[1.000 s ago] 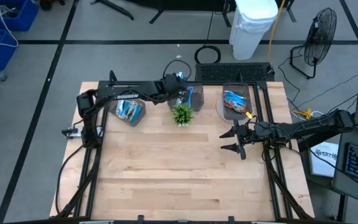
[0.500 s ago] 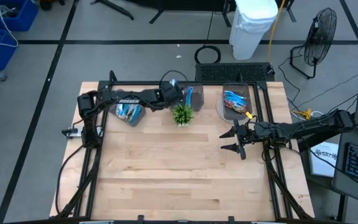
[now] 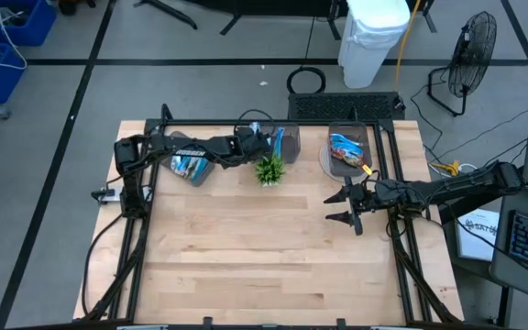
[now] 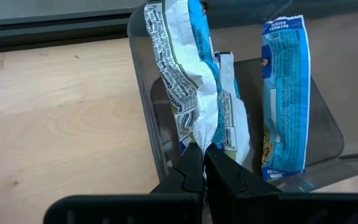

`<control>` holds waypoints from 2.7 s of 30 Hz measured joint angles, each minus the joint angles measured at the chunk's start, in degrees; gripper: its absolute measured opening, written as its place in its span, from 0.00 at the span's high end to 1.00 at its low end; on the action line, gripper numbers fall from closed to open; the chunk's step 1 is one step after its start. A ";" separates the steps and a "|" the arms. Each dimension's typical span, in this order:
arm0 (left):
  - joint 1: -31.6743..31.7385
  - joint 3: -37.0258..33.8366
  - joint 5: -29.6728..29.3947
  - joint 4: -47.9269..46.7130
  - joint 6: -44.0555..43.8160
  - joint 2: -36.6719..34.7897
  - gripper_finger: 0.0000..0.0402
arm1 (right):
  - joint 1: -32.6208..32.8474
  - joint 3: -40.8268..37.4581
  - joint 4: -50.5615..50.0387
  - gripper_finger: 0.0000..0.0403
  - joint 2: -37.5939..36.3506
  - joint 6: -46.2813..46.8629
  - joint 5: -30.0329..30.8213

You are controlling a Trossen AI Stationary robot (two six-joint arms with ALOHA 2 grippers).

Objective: Pick and place Granola Bars by type
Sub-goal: Put the blue granola bar into the middle black bin, then return to Home Position

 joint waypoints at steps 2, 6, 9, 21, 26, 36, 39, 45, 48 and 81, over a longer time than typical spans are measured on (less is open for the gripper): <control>0.00 -0.02 0.33 0.49 0.01 0.00 0.99 | 0.00 0.00 0.00 0.41 0.00 -0.02 0.02; 0.00 -0.07 0.83 1.01 0.22 0.00 0.91 | 0.00 0.00 0.00 0.41 0.00 -0.02 0.01; 0.00 -0.07 0.92 1.20 0.24 0.00 0.83 | 0.00 0.00 0.00 0.41 0.00 0.00 0.02; 0.52 -0.17 2.31 3.37 1.79 -1.65 0.57 | -0.02 0.00 0.00 0.41 0.00 -0.02 0.00; 1.46 -0.17 3.08 3.40 2.58 -3.77 0.50 | 0.00 0.00 0.00 0.41 -0.02 -0.02 0.00; 1.89 5.29 5.13 3.42 13.43 -11.19 0.45 | -0.02 0.00 0.00 0.41 -0.02 0.00 0.02; 1.77 7.96 7.88 2.77 17.94 -14.09 0.46 | -0.01 0.00 0.00 0.41 -0.01 0.00 0.02; 1.58 10.32 17.29 4.00 25.22 -21.68 0.49 | 0.00 0.00 0.00 0.41 0.00 -0.01 0.02; 1.14 10.34 21.26 4.03 28.00 -25.44 0.50 | 0.00 0.00 0.00 0.41 0.00 -0.02 0.02; -10.54 10.32 58.93 2.90 45.97 -36.79 0.61 | -0.02 -8.15 7.75 0.41 -6.71 -0.22 0.02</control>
